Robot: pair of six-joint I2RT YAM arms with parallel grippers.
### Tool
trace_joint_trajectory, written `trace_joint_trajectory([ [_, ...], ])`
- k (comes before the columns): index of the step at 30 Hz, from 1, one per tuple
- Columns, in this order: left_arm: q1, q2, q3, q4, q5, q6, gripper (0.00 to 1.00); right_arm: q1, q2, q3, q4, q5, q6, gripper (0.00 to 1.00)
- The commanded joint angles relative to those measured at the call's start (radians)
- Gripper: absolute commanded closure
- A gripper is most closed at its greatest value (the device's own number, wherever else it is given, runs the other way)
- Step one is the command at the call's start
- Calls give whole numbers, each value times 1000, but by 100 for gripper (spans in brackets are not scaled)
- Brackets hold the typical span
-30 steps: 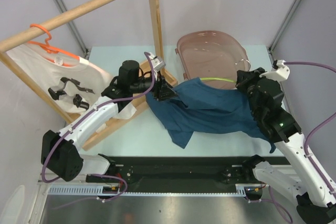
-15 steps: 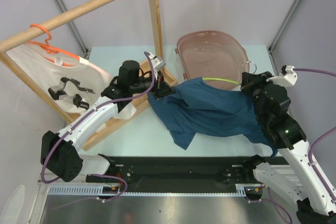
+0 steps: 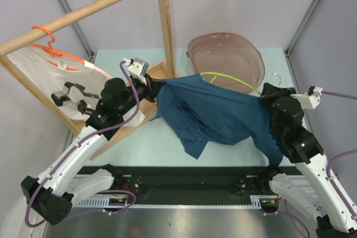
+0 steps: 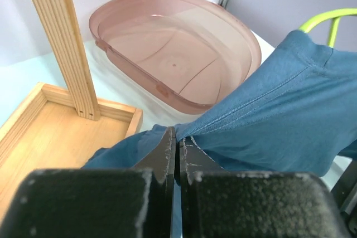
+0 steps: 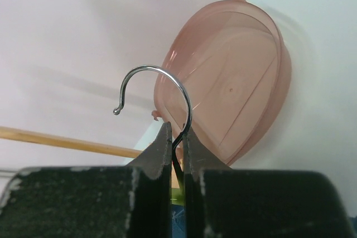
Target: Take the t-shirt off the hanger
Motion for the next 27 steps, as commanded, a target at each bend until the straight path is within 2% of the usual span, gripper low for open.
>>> trace_joint_trajectory([
  [1, 20, 18, -1, 34, -160, -11, 100, -24, -70, -37, -13, 206, 163, 100],
  [6, 20, 24, 0, 33, -149, -8, 100, -39, -99, -60, -31, 183, 252, 100],
  [12, 20, 16, -3, 31, -161, -11, 100, -62, -191, -117, -128, 215, 486, 100],
  [18, 22, 18, -4, 39, -147, -5, 100, -67, -236, -163, -186, 229, 583, 100],
  [21, 20, 28, -6, 46, -109, -3, 99, -71, -230, -201, -55, 179, 492, 100],
  [22, 22, 34, -6, 51, -89, -3, 100, -74, -216, -209, 52, 151, 412, 100],
  [25, 20, 57, 2, 77, 9, -3, 100, -88, -153, -247, 306, -10, 314, 100],
  [27, 20, 80, 9, 83, 87, -6, 100, -91, -113, -316, 473, -145, 331, 100],
])
